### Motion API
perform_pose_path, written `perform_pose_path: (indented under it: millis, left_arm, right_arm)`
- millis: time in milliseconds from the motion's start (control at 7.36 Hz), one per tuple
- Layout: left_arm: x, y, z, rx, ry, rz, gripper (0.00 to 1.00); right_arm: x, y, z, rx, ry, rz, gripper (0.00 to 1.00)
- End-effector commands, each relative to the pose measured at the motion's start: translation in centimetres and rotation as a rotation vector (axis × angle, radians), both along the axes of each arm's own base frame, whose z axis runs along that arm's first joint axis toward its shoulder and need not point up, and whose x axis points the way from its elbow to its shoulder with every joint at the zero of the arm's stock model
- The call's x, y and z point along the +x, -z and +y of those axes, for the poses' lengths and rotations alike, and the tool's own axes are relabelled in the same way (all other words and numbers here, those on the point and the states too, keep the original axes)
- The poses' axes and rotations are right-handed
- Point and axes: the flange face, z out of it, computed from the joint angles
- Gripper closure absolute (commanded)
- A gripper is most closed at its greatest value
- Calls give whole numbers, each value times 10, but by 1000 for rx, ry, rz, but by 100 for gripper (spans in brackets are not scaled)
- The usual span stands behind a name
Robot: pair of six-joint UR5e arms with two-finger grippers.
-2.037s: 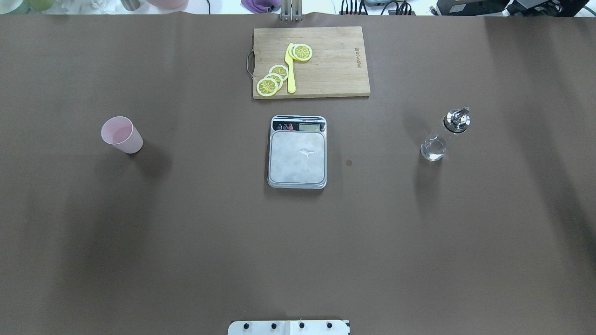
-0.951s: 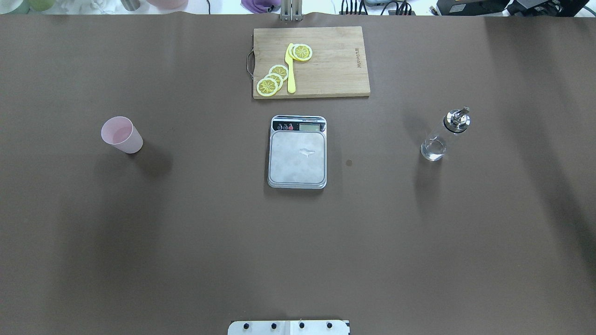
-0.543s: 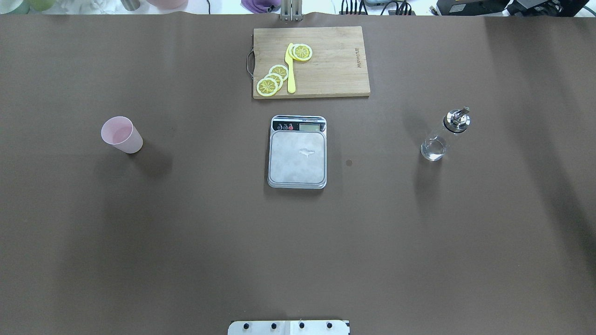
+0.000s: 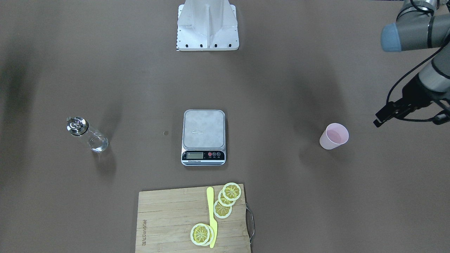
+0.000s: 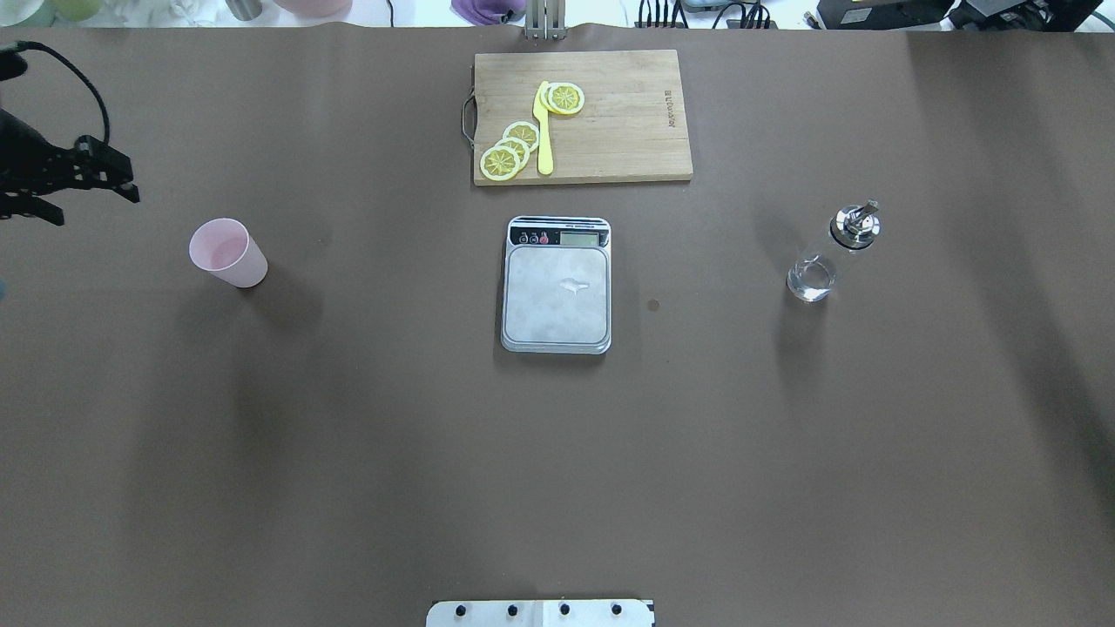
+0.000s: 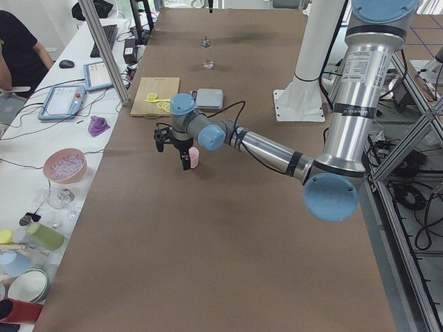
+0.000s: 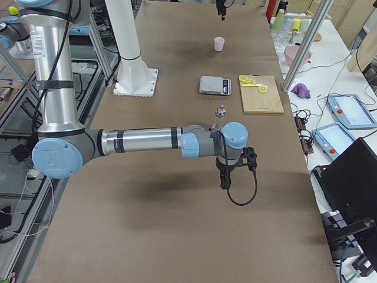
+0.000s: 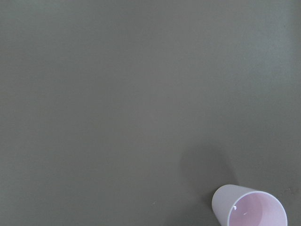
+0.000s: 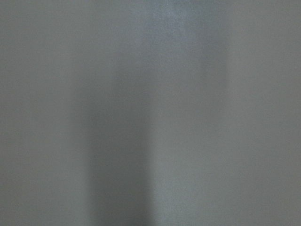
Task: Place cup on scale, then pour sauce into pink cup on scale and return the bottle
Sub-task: 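Reach the left gripper down to the pink cup and grasp it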
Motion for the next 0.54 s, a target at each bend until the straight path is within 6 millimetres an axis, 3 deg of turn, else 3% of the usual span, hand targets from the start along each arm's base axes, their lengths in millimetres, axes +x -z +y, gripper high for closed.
perform_pose_path:
  millis: [0,407]
  left_arm:
    - [55,-2,5,-16,-35,-16,2]
    - [71,-4,4,-18,-56,-20,6]
  right_arm:
    - [0,0,-2,-2,-2,0,0]
    - [0,0,-2,-2,-2,0,0]
